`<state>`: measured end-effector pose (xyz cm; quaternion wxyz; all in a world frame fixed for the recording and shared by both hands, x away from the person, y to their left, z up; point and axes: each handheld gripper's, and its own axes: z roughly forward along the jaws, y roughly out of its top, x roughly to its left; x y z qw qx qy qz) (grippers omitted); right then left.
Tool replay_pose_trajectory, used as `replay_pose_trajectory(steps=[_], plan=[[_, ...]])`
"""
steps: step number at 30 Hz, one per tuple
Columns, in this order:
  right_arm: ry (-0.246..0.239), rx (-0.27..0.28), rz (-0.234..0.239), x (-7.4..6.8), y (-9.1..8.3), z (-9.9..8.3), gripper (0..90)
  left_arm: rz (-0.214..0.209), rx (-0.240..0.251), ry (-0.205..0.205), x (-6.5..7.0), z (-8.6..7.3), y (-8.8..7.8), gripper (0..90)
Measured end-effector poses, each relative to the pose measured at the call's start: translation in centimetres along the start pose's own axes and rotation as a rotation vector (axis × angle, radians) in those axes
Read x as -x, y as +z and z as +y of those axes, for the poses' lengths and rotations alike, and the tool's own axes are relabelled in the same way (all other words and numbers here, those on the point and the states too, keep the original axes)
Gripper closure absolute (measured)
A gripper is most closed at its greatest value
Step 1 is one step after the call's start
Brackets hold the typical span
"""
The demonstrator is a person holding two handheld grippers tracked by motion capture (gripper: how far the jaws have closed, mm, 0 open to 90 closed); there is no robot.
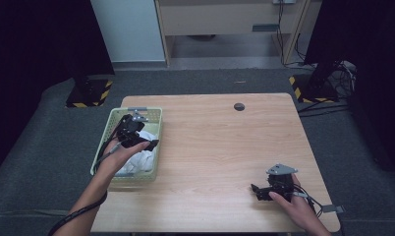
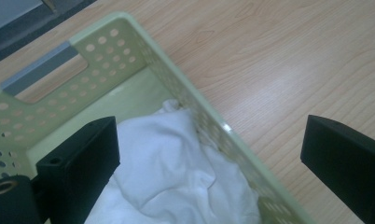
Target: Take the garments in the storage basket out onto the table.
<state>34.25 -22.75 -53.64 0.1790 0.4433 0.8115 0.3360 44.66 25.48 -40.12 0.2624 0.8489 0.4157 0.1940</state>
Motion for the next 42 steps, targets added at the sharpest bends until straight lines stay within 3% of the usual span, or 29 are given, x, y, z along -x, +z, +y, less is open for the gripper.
replay_pose_trajectory(steps=[11, 17, 19, 24, 28, 34, 38, 42], plan=[[0.001, 0.000, 0.000, 0.0, 0.0, 0.0, 0.6, 0.029, -0.040, -0.058, -3.5, -2.0, 1.9, 4.4], [0.000, 0.001, -0.002, 0.0, 0.0, 0.0, 0.6, 0.022, -0.100, -0.068, -4.7, -3.4, 4.4, 4.1], [-0.001, 0.001, -0.001, 0.0, 0.0, 0.0, 0.6, 0.014, -0.105, -0.089, -5.0, -3.8, 5.2, 4.3], [-0.001, 0.001, -0.001, 0.0, 0.0, 0.0, 0.6, -0.035, -0.138, -0.091, -5.0, -4.2, 6.7, 4.5], [0.000, 0.001, -0.001, 0.0, 0.0, 0.0, 0.6, -0.119, -0.140, -0.097, -4.6, -4.2, 7.0, 4.6], [0.002, 0.001, -0.002, -0.1, 0.0, 0.0, 0.5, -0.174, -0.127, -0.094, -4.4, -4.4, 7.3, 4.7], [0.001, -0.002, 0.002, -0.1, -0.1, -0.1, 0.5, -0.184, -0.132, -0.089, -4.2, -4.7, 7.9, 4.3], [0.001, -0.002, 0.002, -0.1, -0.1, -0.1, 0.5, -0.154, -0.160, -0.053, -4.1, -5.0, 8.9, 4.1]])
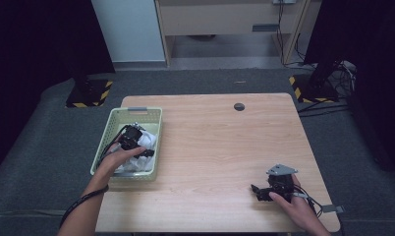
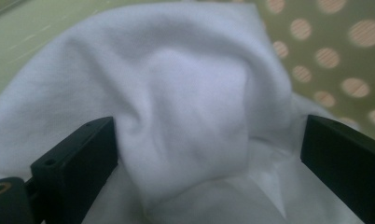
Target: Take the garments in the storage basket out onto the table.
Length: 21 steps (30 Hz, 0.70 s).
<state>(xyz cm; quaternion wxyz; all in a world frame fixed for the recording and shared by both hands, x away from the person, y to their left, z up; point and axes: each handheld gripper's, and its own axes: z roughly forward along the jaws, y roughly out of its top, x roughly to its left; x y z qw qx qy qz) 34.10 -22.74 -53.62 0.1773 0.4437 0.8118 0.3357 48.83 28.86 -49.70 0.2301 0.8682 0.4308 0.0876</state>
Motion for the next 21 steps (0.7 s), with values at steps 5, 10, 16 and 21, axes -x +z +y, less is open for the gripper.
replay_pose_trajectory(steps=[5, 10, 16, 21], plan=[[0.001, 0.000, 0.000, 0.0, 0.0, 0.0, 0.5, 0.003, 0.000, 0.000, -0.2, 0.1, 0.8, 2.6], [-0.001, 0.002, 0.002, 0.0, 0.0, 0.0, 0.5, 0.011, -0.007, 0.018, -0.2, 0.0, 1.3, 0.3], [-0.001, 0.002, 0.003, 0.0, 0.0, 0.0, 0.4, 0.030, -0.026, 0.059, 0.1, 0.0, 1.5, 0.1], [-0.002, 0.002, 0.003, 0.0, 0.0, 0.0, 0.5, 0.041, -0.026, 0.061, 0.3, -0.1, 1.5, 0.0]])
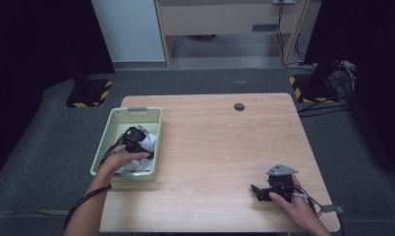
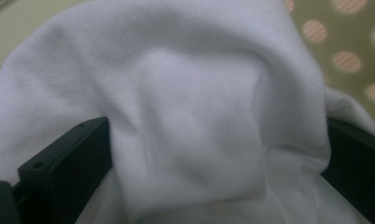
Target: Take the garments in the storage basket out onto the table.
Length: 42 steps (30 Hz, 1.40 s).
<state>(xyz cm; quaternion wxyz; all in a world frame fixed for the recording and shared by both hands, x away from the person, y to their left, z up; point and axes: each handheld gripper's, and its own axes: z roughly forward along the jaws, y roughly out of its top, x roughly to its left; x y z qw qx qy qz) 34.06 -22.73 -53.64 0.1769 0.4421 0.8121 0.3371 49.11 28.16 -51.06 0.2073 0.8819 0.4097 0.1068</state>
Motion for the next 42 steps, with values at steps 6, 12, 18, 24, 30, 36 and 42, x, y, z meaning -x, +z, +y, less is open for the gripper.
replay_pose_trajectory(steps=[6, 12, 18, 24, 30, 36, 42], plan=[[0.000, 0.000, 0.000, 0.0, 0.0, 0.0, 0.4, 0.013, -0.001, 0.023, 0.1, -0.1, -0.3, 4.3], [0.002, -0.001, -0.001, 0.0, 0.0, 0.0, 0.5, 0.016, -0.021, 0.032, 0.3, 0.0, -1.1, 29.0], [0.000, -0.001, 0.001, 0.0, 0.0, 0.0, 0.4, 0.061, -0.059, 0.044, 0.4, 0.4, -1.5, 59.7], [0.000, -0.001, 0.001, 0.0, 0.0, 0.0, 0.4, 0.092, -0.036, 0.069, 0.7, 0.4, -2.4, 70.7], [0.000, -0.001, 0.001, 0.0, 0.0, 0.0, 0.4, 0.084, 0.067, 0.017, 0.0, 0.0, -5.0, 73.7], [0.000, -0.001, 0.001, 0.0, 0.0, 0.0, 0.3, 0.058, 0.053, 0.025, -0.2, -0.2, -6.1, 74.0], [0.000, -0.001, 0.001, 0.0, 0.0, 0.0, 0.4, 0.000, 0.019, -0.002, 0.3, 0.1, -4.5, 65.7]])
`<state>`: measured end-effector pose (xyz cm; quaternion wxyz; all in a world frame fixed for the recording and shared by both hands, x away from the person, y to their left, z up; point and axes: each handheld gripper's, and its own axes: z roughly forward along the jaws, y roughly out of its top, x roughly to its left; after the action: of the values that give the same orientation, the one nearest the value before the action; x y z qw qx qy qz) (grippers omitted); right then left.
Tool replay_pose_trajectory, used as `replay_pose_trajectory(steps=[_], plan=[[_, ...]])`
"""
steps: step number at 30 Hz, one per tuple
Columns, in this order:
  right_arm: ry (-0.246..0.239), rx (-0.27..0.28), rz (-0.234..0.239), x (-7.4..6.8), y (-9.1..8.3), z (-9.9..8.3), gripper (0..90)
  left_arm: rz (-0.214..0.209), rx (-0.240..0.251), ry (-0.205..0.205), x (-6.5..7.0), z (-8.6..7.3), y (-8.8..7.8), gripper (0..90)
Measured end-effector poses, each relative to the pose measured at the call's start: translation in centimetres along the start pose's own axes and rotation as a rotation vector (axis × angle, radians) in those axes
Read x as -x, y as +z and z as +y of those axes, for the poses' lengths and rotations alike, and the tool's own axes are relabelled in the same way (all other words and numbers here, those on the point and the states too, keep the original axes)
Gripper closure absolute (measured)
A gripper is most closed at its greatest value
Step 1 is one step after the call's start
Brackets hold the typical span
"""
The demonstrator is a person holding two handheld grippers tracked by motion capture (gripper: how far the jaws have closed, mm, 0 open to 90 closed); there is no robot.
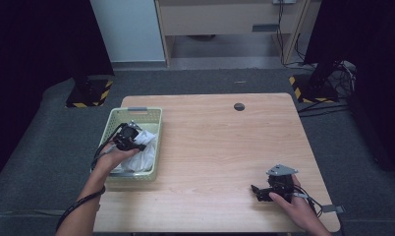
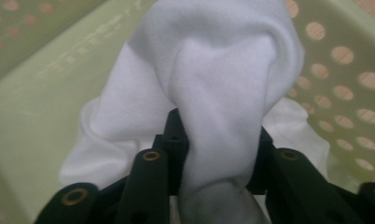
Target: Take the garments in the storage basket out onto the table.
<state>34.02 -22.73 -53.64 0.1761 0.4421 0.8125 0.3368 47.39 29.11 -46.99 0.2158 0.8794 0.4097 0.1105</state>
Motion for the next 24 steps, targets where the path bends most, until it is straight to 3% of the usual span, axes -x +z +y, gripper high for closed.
replay_pose_trajectory(steps=[2, 5, 8, 10, 13, 19, 22, 24], plan=[[0.000, 0.000, 0.000, 0.0, 0.0, 0.0, 0.4, -0.041, -0.019, -0.002, 0.2, 0.0, 0.7, 54.5], [0.000, 0.000, 0.000, 0.0, 0.0, 0.0, 0.4, -0.072, -0.025, 0.006, 0.4, -0.1, 1.3, 33.7], [0.000, 0.000, 0.000, 0.0, 0.0, 0.0, 0.4, -0.100, -0.019, 0.011, 0.6, 0.0, 1.6, 21.8], [0.000, 0.000, 0.000, 0.0, 0.0, 0.0, 0.4, -0.104, -0.051, 0.048, 1.0, 0.1, 2.0, 14.0], [-0.002, 0.000, 0.000, 0.0, 0.0, 0.0, 0.4, -0.080, -0.093, 0.090, 1.5, 0.2, 2.6, 9.9], [0.000, 0.000, 0.000, 0.0, 0.0, 0.0, 0.4, -0.031, -0.140, 0.111, 1.7, -0.1, 3.8, 6.1], [0.000, 0.000, 0.000, 0.0, 0.0, 0.0, 0.3, -0.029, -0.129, 0.079, 1.5, 0.0, 3.9, 5.5], [0.000, 0.000, 0.000, 0.0, 0.0, 0.0, 0.3, -0.017, -0.117, 0.070, 1.2, 0.0, 3.5, 14.7]])
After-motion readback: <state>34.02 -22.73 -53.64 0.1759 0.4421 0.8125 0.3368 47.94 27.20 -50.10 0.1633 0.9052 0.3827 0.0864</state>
